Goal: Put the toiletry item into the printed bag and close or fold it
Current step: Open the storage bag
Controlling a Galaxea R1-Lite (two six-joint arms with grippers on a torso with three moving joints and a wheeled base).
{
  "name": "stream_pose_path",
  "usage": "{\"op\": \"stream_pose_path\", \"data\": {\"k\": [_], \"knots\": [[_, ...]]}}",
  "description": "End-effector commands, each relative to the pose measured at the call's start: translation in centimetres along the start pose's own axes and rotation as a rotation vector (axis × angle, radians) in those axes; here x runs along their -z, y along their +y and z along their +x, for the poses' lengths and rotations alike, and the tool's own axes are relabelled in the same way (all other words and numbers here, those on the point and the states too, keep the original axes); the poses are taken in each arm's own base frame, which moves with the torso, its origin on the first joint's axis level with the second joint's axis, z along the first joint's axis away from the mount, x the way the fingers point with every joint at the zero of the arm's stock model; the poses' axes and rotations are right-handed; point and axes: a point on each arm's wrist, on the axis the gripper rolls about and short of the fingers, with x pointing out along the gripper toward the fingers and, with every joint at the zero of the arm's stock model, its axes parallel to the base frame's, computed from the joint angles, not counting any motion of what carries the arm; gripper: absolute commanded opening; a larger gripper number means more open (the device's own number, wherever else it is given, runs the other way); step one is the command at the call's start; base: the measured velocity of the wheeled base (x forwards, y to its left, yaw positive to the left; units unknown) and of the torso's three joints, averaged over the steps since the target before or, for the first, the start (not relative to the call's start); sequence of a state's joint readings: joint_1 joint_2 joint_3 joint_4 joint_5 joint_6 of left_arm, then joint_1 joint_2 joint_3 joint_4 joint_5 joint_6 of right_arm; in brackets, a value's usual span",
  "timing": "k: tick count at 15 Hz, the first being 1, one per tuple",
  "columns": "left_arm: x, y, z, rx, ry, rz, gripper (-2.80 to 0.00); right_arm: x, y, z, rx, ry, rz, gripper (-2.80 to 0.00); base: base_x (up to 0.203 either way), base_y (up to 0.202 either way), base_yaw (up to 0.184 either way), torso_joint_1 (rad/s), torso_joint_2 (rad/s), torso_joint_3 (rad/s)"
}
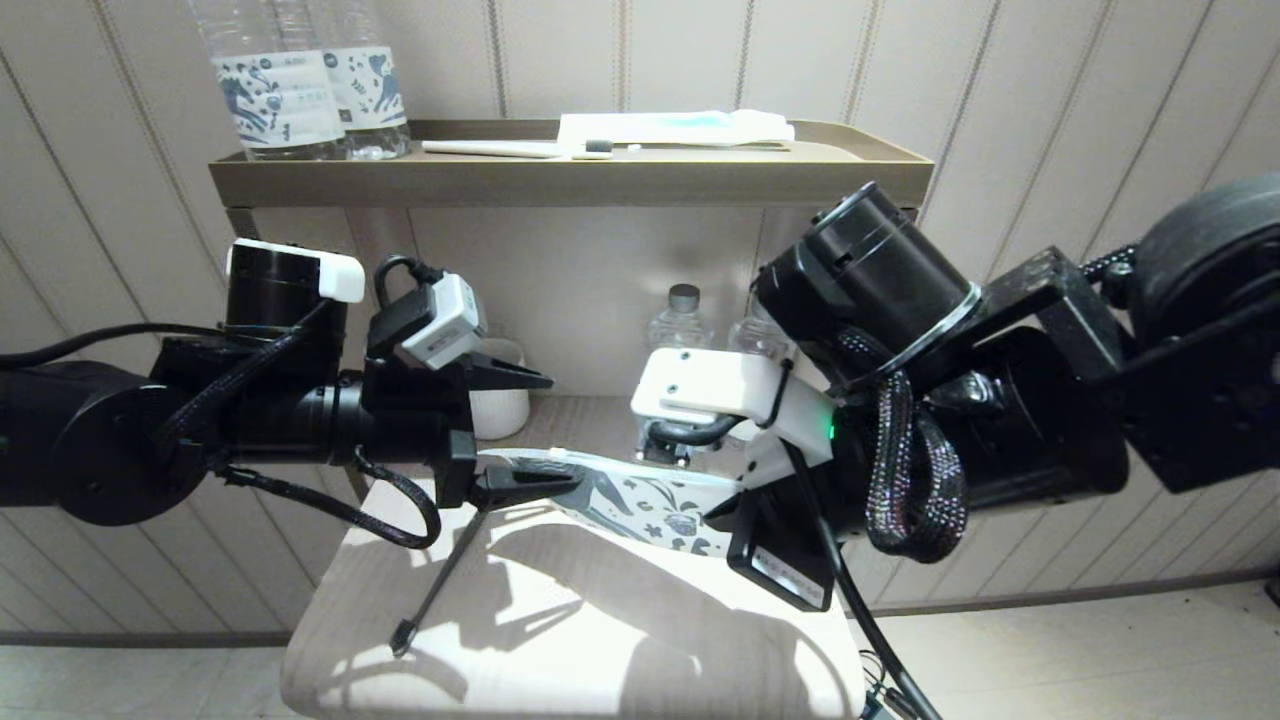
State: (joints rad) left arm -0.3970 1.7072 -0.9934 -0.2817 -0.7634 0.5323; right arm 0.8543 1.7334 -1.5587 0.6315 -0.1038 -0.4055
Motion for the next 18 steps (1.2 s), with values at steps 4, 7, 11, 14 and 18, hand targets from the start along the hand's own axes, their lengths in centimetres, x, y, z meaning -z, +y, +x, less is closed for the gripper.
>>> {"op": "stream_pose_path", "data": {"k": [4, 7, 11, 14, 18], "knots": [[0.01, -0.07, 0.11, 0.008, -0.003, 0.002, 0.0, 0.15, -0.27, 0.38, 0.0, 0.013, 0.006, -2.8, 0.0, 0.0, 0.0, 0.0, 0.0, 0.0], [0.05, -0.06, 0.14, 0.008, -0.002, 0.001, 0.0, 0.35, -0.65, 0.32, 0.004, 0.014, 0.018, -2.8, 0.0, 0.0, 0.0, 0.0, 0.0, 0.0], [0.32, -0.02, 0.32, 0.012, 0.005, -0.005, 0.0, 0.6, -0.92, 0.39, -0.001, 0.018, 0.027, -2.8, 0.0, 0.0, 0.0, 0.0, 0.0, 0.0], [0.45, 0.02, 0.42, 0.014, 0.007, -0.006, -2.8, 0.63, -0.89, 0.41, -0.008, 0.017, 0.028, -2.8, 0.0, 0.0, 0.0, 0.0, 0.0, 0.0], [0.51, -0.14, 0.52, 0.02, 0.009, -0.007, -2.8, 0.61, -0.84, 0.47, -0.011, 0.017, 0.027, -2.8, 0.0, 0.0, 0.0, 0.0, 0.0, 0.0]]}}
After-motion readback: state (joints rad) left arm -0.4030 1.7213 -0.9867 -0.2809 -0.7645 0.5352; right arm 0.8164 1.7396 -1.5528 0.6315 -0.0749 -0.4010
